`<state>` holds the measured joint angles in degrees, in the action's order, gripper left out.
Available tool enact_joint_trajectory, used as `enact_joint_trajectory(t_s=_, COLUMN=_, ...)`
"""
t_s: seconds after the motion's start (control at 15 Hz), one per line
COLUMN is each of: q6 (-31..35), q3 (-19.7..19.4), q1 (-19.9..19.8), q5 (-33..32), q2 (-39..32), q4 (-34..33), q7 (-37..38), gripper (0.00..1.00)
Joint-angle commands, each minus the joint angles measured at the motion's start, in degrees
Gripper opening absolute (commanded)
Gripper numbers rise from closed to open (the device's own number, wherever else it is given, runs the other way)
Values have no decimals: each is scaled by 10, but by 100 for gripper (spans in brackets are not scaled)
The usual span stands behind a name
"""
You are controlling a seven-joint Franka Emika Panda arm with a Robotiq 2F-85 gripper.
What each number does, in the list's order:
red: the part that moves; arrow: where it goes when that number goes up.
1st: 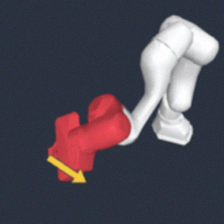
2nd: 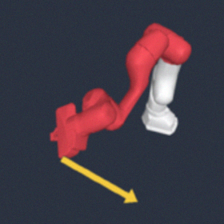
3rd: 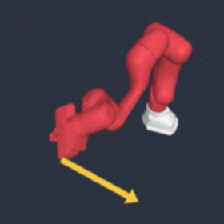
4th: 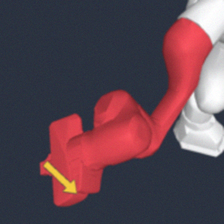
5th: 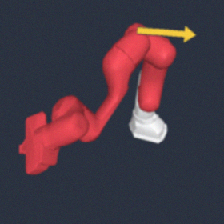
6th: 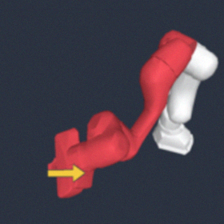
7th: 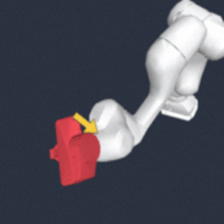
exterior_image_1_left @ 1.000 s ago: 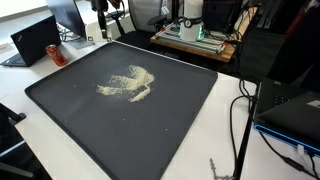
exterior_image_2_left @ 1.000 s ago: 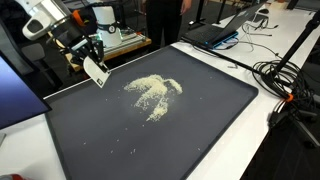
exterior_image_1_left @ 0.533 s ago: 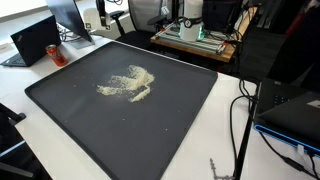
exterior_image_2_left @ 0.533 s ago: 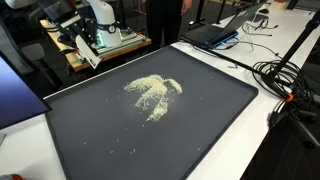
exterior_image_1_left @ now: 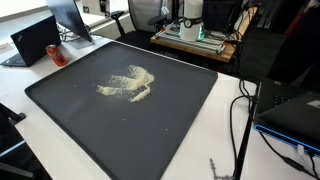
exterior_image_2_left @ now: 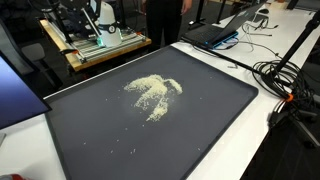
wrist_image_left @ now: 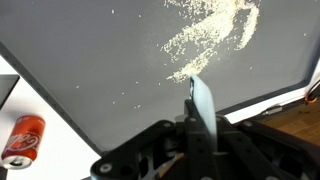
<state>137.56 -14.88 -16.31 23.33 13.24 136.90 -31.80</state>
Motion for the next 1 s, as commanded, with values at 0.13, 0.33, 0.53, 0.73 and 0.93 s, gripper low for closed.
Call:
enact_joint_trajectory(t_s=0.13, q6=57, q3=15, q1=54, q5=-101, q2=87, q4=53, q7=1, gripper=1)
enact_joint_trajectory(t_s=0.33, q6=83, q3=31, q1=83, q5=-146, q2=104, q4=63, q7=9, gripper=1)
enact_joint_trajectory(t_s=0.53, q6=113, q3=44, q1=108, q5=-180, q2=108, q4=66, q7=11, gripper=1)
enact_joint_trajectory(t_s=0.73, q6=117, q3=58, q1=122, q5=-222, q2=105, q4=63, q7=17, gripper=1)
enact_joint_trajectory(t_s=0.93, q6=107, q3=77, q1=126, q5=-270, q2=98, q4=54, q7=30, gripper=1)
